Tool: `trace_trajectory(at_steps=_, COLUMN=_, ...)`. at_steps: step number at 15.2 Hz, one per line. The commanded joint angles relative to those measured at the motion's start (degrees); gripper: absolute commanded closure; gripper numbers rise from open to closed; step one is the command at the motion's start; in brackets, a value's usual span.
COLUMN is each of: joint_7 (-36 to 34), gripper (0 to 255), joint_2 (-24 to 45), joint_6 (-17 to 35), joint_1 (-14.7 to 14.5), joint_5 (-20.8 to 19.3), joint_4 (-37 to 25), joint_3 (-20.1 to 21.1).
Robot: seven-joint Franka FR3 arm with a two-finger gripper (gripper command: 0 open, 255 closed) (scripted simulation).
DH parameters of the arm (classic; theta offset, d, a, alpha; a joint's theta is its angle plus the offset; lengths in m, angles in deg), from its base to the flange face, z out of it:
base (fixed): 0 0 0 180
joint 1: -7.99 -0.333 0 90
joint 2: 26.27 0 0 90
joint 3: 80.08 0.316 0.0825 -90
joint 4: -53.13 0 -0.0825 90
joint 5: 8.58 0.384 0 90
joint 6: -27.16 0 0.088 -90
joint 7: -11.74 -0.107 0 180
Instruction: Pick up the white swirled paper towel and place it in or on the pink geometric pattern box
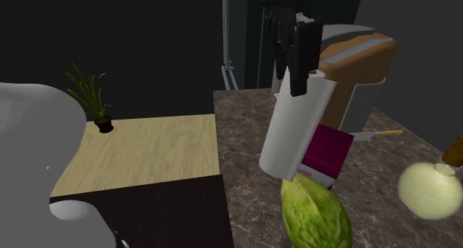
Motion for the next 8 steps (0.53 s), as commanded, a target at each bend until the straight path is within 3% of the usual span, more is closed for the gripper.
trace_trajectory(at_steps=1, joint_7=-1.4, gripper=255, joint_2=4.5, joint_6=0.2, joint_1=0.5, joint_5=-0.1, joint_4=-4.3, joint_3=1.4)
trace_trajectory(at_steps=8, joint_7=-7.0, gripper=255, joint_2=19.7, joint_6=-0.5, joint_1=2.8, joint_5=-2.4, joint_4=-20.4, joint_3=7.0)
